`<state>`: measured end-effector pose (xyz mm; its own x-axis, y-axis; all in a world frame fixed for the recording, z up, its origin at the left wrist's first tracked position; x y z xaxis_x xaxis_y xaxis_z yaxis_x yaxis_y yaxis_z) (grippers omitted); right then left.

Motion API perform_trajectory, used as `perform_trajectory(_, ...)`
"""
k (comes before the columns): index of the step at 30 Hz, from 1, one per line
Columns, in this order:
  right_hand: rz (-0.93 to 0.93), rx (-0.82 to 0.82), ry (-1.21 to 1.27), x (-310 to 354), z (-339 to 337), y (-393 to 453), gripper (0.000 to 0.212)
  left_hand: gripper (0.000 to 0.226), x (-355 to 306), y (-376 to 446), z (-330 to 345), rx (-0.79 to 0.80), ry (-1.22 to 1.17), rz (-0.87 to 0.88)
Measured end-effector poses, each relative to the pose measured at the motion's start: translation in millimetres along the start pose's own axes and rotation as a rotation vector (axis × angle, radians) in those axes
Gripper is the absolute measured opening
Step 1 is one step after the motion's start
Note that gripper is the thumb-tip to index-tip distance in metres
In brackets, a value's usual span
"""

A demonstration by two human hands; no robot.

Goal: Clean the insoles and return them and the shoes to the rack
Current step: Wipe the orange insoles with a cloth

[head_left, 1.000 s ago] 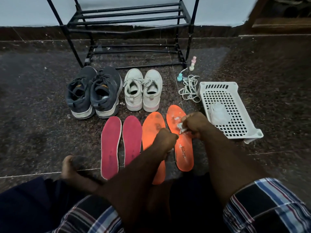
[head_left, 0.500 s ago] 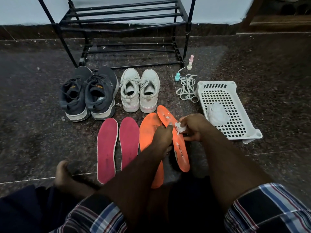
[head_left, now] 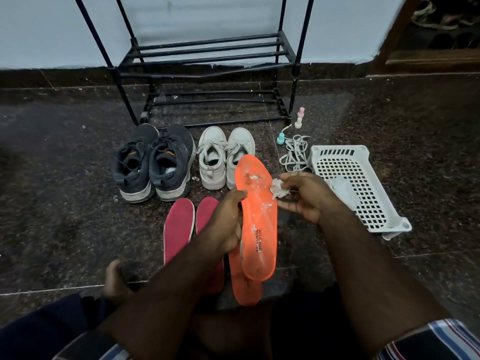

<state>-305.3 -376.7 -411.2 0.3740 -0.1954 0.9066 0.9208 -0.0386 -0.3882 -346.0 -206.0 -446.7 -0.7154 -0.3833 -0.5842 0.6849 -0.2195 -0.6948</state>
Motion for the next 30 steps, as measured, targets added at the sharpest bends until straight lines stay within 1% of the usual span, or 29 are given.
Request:
perform_trajectory(4, -0.023, 0.084, 0.053, 9.6, 17.6, -11.3, 0.022, 0.050, -17.8, -16.5, -6.9, 0.052, -0.083, -0.005)
perform_trajectory(7, -0.024, 0.109, 0.085, 13.4, 23.1, -19.2, 0.022, 0.066, -21.7, -22.5, 3.0, 0.197, -0.149, -0.063)
perform_trajectory(9, -0.013, 0.126, 0.090, 14.1, 24.9, -24.0, 0.022, 0.071, -22.7, -25.1, 9.9, 0.280, -0.158, -0.095)
perform_trajectory(11, -0.009, 0.155, 0.091, 14.2, 27.4, -27.0, 0.022, 0.075, -24.5, -29.9, 14.5, 0.326, -0.167, -0.111)
perform_trajectory(15, -0.008, 0.233, 0.063, 16.8, 34.9, -31.7, 0.022, 0.084, -31.6, -39.2, 13.4, 0.366, -0.232, -0.137)
perform_trajectory(17, -0.031, 0.261, 0.043, 21.8, 38.2, -34.1, 0.023, 0.084, -37.1, -43.8, 4.8, 0.331, -0.256, -0.145)
perform_trajectory(20, -0.156, 0.187, 0.047, 37.4, 40.9, -35.3, 0.028, 0.083, -42.7, -53.3, -14.3, 0.272, -0.229, -0.134)
perform_trajectory(23, -0.308, 0.106, 0.057, 50.7, 49.6, -37.4, 0.030, 0.084, -40.1, -64.6, -29.4, 0.294, -0.229, -0.140)
perform_trajectory(25, -0.416, 0.110, 0.039, 53.8, 63.7, -40.7, 0.031, 0.083, -36.5, -69.4, -33.9, 0.313, -0.246, -0.139)
perform_trajectory(27, -0.531, 0.116, -0.063, 53.0, 79.7, -43.3, 0.032, 0.081, -32.1, -71.2, -32.6, 0.325, -0.258, -0.133)
perform_trajectory(30, -0.690, 0.133, -0.322, 47.7, 97.3, -43.8, 0.029, 0.075, -25.1, -69.2, -25.5, 0.365, -0.276, -0.145)
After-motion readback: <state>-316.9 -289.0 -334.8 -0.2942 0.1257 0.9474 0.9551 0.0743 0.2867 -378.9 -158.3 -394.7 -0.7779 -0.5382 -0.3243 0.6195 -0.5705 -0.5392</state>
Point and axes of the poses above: each hand's wrist, its own y-axis towards the middle knuckle, its own z-axis out of the palm, x = y × z, the point moved 4 cm from there along y, towards the middle knuckle, and after that the axes turned 10 degrees about -z, right-handed, at the moved point
